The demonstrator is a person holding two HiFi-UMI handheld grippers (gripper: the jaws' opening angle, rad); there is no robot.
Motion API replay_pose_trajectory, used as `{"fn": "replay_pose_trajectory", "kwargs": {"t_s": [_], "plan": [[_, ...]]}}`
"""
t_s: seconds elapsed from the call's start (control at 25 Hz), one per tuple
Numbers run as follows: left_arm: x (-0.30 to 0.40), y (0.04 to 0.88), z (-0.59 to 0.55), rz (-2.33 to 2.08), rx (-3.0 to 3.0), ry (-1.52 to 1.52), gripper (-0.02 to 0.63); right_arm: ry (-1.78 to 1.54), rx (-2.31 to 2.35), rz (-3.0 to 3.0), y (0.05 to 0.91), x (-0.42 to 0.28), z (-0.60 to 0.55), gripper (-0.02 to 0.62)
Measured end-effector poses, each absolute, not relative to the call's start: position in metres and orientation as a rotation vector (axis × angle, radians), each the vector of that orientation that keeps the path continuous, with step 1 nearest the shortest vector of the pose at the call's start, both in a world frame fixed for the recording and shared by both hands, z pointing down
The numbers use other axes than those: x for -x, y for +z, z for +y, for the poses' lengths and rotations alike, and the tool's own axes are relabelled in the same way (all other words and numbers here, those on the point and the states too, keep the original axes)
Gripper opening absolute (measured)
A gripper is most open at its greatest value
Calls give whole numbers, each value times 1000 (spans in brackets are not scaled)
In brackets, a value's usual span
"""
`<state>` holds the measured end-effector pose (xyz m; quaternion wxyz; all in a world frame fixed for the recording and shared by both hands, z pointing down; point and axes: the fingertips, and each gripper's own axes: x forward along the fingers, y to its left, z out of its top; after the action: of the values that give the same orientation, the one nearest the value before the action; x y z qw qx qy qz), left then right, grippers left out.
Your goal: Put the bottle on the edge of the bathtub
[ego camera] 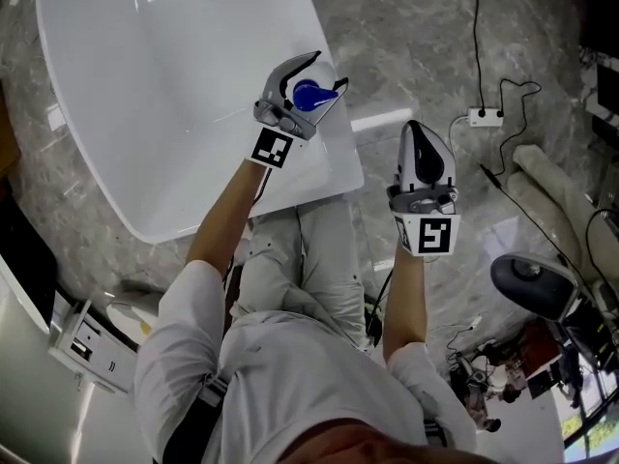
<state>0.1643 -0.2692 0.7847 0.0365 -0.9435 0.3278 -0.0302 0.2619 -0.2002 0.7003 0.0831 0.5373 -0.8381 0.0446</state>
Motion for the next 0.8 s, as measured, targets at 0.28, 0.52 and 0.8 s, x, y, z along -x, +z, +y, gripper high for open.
{"fn": "replay_pose_trajectory", "kwargs": {"t_s": [0.28, 0.52, 0.8], "plan": [[-171, 781, -269, 999, 2908, -76, 354, 157, -1593, -2500, 698, -261, -180, 3], [-163, 766, -257, 963, 2902, -122, 481, 165, -1604, -2503, 675, -262, -167, 2], [-160, 719, -238, 932, 2914, -154, 527, 152, -1632, -2509, 627, -266, -151, 2]]}}
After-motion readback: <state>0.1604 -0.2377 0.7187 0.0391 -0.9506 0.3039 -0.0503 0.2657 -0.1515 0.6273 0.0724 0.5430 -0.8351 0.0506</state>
